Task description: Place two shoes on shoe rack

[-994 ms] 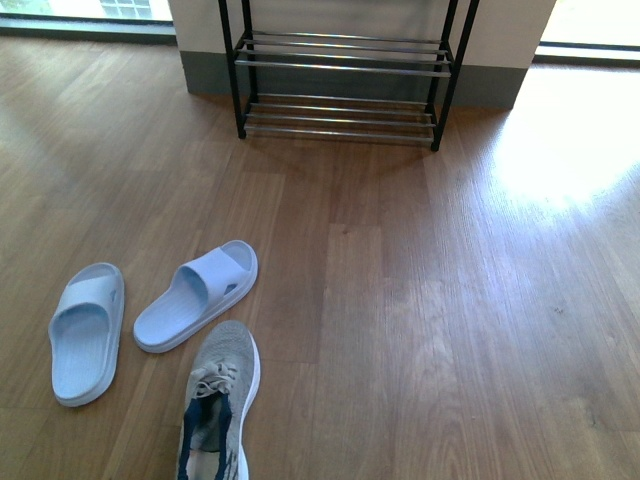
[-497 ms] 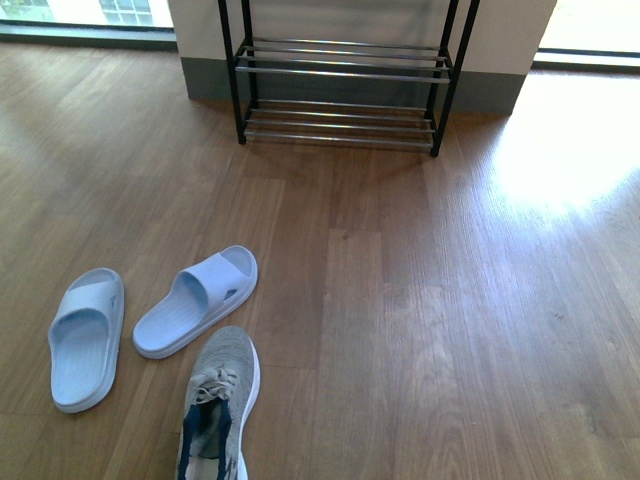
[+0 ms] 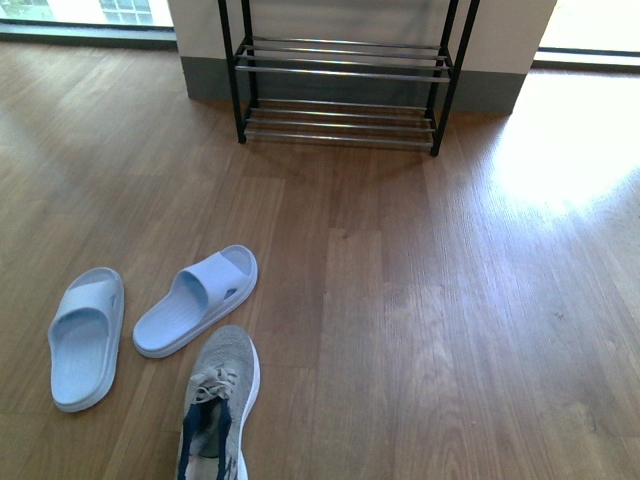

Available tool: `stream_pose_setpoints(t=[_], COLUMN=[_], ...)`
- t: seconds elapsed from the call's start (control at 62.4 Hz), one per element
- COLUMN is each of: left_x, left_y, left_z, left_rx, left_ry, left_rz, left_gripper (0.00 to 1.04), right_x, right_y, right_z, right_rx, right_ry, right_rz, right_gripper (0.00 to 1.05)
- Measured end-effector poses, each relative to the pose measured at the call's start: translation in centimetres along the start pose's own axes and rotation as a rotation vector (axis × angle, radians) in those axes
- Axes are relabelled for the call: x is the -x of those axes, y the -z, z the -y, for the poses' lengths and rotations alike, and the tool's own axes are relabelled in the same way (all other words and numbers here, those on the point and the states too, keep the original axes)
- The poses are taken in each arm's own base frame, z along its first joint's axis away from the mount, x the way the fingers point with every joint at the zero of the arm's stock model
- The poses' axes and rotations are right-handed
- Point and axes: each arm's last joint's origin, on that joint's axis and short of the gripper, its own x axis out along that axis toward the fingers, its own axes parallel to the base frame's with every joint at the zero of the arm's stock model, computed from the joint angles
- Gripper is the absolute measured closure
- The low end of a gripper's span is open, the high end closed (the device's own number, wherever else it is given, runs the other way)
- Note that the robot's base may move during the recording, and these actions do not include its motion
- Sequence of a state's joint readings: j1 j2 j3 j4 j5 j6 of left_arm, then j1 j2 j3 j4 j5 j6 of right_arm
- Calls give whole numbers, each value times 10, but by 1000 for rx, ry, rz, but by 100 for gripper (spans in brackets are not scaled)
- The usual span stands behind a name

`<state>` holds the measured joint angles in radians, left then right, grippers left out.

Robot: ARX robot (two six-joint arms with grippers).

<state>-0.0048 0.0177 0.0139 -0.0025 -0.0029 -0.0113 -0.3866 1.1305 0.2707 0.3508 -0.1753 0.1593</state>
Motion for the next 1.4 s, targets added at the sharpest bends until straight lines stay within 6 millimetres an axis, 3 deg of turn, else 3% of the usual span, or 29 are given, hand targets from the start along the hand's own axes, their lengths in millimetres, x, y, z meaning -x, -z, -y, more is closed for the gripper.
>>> stream_pose_setpoints(t=[0.144, 0.465, 0.593, 0.69, 1.171, 1.315, 1.395], left_x=[0, 0, 0, 0, 0, 0, 0], left_y=[0, 0, 7, 5, 0, 0, 0], left_z=[0, 0, 0, -1, -1, -1, 0], left_rx=[3, 0, -9, -15, -4, 7, 3], left_ry=[0, -6, -252, -291, -335, -57, -4], left_rz=[0, -1, -198, -174, -88, -1, 0], left_gripper=[103, 45, 23, 8, 9, 31, 44], right_x=[0, 0, 0, 0, 0, 0, 0], right_y=[0, 0, 0, 0, 0, 0, 0], right_z=[0, 0, 0, 0, 0, 0, 0], right_rx=[0, 0, 0, 0, 0, 0, 0], right_ry=[-1, 0, 0, -1, 0, -1, -1], right_rz=[0, 0, 0, 0, 0, 0, 0], right_gripper=[101, 101, 101, 101, 101, 101, 101])
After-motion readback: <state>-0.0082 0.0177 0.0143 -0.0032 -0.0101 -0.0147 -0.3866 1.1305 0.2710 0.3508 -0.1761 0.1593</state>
